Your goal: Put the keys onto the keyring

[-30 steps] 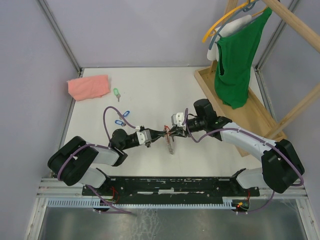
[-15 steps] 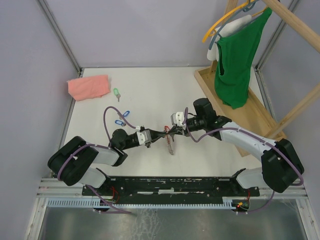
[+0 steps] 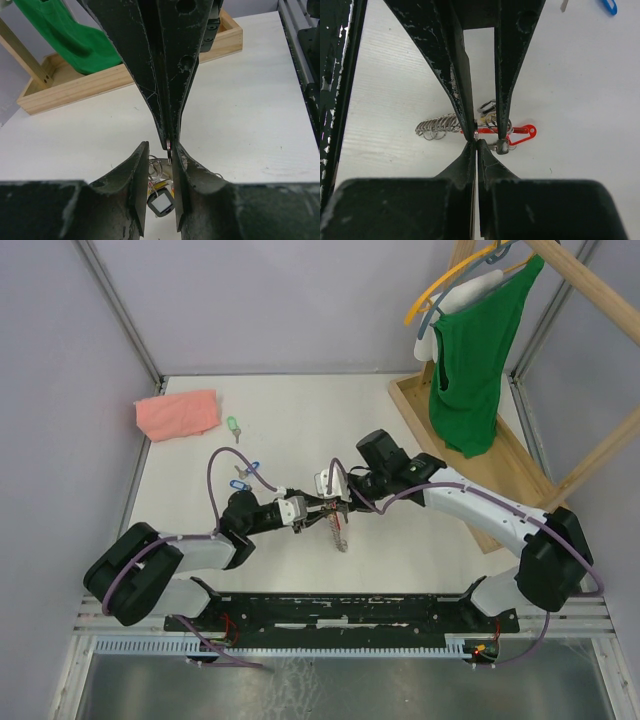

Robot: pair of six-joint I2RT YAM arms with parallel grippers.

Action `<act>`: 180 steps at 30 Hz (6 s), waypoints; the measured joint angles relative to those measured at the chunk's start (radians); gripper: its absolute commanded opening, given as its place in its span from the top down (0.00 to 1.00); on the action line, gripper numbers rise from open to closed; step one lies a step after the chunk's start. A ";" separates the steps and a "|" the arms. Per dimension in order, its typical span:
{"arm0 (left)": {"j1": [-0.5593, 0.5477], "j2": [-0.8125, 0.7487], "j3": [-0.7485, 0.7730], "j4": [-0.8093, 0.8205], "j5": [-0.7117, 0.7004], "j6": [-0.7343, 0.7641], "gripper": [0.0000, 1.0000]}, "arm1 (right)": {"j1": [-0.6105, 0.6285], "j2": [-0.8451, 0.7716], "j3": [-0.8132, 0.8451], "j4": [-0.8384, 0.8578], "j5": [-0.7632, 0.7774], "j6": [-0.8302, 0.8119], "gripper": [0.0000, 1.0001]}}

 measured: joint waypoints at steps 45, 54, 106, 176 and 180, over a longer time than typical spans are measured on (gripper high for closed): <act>0.000 0.114 -0.058 0.288 -0.031 -0.079 0.97 | -0.111 -0.136 -0.286 0.427 -0.161 0.145 0.70; 0.000 0.114 -0.058 0.303 -0.030 -0.093 0.97 | -0.111 -0.121 -0.288 0.488 -0.198 0.180 0.78; -0.011 0.049 -0.002 0.064 0.019 -0.068 0.97 | 0.052 -0.028 0.018 -0.056 0.157 0.013 0.81; -0.011 0.055 -0.065 0.242 -0.002 -0.097 0.62 | -0.063 -0.129 -0.260 0.370 -0.129 0.187 0.99; -0.012 -0.037 -0.064 0.155 -0.023 -0.076 0.54 | -0.062 -0.153 -0.227 0.267 -0.098 0.173 1.00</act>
